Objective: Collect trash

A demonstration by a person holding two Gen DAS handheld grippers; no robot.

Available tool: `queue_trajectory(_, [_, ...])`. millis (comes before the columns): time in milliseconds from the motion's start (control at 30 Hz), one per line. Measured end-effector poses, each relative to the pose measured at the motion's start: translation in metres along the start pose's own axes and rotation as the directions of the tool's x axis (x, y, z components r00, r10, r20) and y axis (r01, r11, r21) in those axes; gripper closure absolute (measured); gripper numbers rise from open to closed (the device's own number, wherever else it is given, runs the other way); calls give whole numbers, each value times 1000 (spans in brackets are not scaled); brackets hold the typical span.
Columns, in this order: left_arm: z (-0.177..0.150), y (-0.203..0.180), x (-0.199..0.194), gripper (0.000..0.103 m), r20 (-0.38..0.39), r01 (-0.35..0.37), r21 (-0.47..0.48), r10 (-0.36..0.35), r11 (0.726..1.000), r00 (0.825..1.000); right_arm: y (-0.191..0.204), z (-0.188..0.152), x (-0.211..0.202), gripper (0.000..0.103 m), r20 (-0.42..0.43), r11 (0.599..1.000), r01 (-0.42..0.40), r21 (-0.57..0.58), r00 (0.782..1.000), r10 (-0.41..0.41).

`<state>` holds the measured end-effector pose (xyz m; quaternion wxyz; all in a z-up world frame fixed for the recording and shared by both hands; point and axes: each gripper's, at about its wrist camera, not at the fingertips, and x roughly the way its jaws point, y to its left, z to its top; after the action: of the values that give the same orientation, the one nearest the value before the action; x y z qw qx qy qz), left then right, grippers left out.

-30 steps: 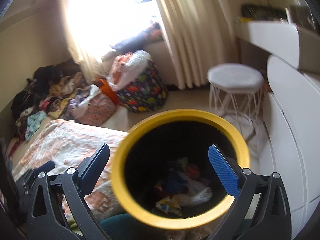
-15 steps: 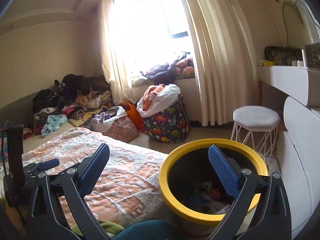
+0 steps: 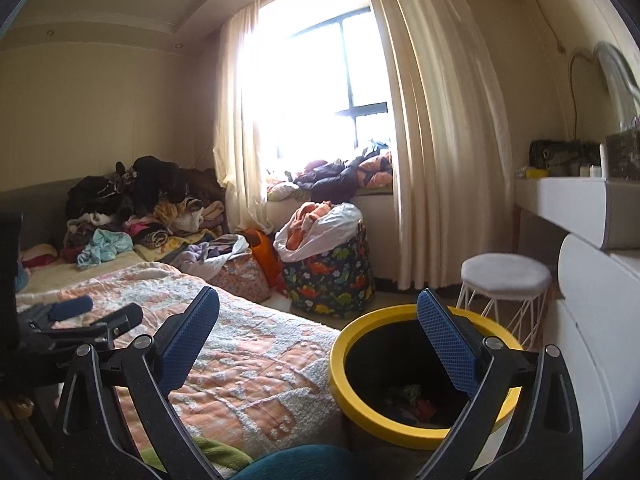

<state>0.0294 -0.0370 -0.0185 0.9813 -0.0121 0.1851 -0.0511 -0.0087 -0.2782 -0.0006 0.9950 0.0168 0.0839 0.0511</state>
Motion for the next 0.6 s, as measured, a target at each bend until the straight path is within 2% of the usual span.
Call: queue_trajectory(600, [-5,-6,-1,11,-6,13,13,-13,1000,1000,-5,-14,18,6,-35,1000,16,10,999,-16])
